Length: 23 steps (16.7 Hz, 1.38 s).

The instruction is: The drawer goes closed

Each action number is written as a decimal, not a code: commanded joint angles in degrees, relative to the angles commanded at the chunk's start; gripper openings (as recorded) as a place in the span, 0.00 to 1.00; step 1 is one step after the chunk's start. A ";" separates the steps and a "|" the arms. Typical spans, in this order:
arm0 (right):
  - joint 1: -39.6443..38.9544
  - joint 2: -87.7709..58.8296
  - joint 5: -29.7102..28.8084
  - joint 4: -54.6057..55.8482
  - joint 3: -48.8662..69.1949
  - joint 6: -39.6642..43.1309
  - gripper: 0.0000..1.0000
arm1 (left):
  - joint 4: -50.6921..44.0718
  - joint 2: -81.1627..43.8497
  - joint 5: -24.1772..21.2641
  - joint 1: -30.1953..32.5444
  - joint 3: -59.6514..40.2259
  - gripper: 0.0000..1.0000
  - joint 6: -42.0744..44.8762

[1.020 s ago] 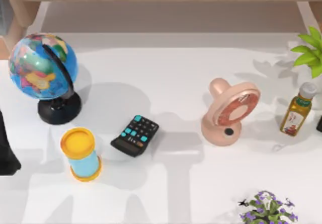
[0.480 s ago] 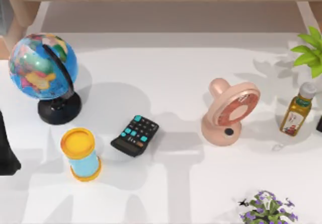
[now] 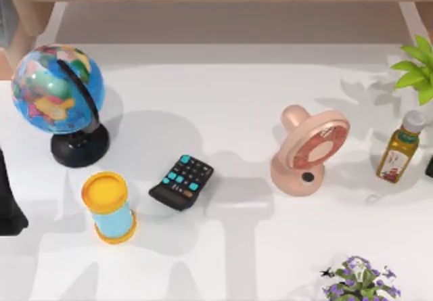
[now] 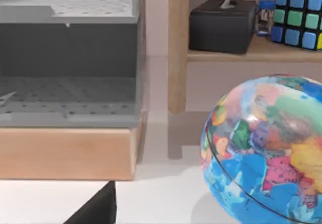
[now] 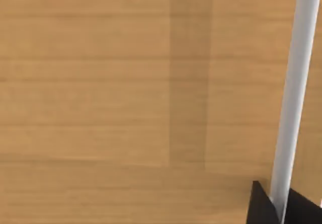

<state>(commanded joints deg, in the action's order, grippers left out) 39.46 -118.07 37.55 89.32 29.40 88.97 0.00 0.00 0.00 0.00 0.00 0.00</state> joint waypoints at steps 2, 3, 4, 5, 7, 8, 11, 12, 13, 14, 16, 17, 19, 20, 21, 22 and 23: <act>0.00 0.00 0.00 0.00 0.00 0.00 0.00 | 0.00 0.00 0.00 0.00 0.00 1.00 0.00; 0.00 0.00 0.00 0.00 0.00 0.00 0.00 | 0.00 0.00 0.00 0.00 0.00 1.00 0.00; 0.10 -0.12 -0.03 -0.13 -0.05 -0.10 0.00 | 0.00 0.00 0.00 0.00 0.00 1.00 0.00; -0.01 -0.21 -0.11 -0.26 0.12 -0.10 0.00 | 0.00 0.00 0.00 0.00 0.00 1.00 0.00; -1.09 -0.96 -1.06 -1.48 1.98 -0.08 0.00 | 0.00 0.00 0.00 0.00 0.00 1.00 0.00; -1.89 -1.52 -1.85 -2.42 3.50 -0.07 0.00 | 0.00 0.00 0.00 0.00 0.00 1.00 0.00; -4.59 -3.39 -4.74 -5.67 8.86 -0.06 0.00 | 0.00 0.00 0.00 0.00 0.00 1.00 0.00; -5.41 -3.98 -5.62 -6.68 10.46 -0.05 0.00 | 0.00 0.00 0.00 0.00 0.00 1.00 0.00; -6.08 -4.47 -6.31 -7.51 11.69 -0.04 0.00 | 0.00 0.00 0.00 0.00 0.00 1.00 0.00; -6.52 -4.78 -6.73 -8.05 12.42 -0.02 0.00 | 0.00 0.00 0.00 0.00 0.00 1.00 0.00; -6.62 -4.85 -6.82 -8.17 12.57 -0.01 0.00 | 0.00 0.00 0.00 0.00 0.00 1.00 0.00; -6.62 -4.85 -6.82 -8.17 12.57 -0.01 0.00 | 0.00 0.00 0.00 0.00 0.00 1.00 0.00; -6.46 -4.82 -6.77 -8.35 12.47 -0.11 0.00 | 0.00 0.00 0.00 0.00 0.00 1.00 0.00; -6.86 -5.32 -7.02 -8.93 13.26 -0.06 0.00 | 0.00 0.00 0.00 0.00 0.00 1.00 0.00; -7.35 -6.00 -7.50 -9.75 14.62 -0.02 0.00 | 0.00 0.00 0.00 0.00 0.00 1.00 0.00; -7.89 -6.74 -8.13 -10.69 16.50 0.00 0.00 | 0.00 0.00 0.00 0.00 0.00 1.00 0.00; -8.50 -7.53 -8.87 -11.77 18.80 -0.01 0.00 | 0.00 0.00 0.00 0.00 0.00 1.00 0.00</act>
<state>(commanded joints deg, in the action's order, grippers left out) 30.96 -125.60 28.67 77.55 48.20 88.96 0.00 0.00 0.00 0.00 0.00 0.00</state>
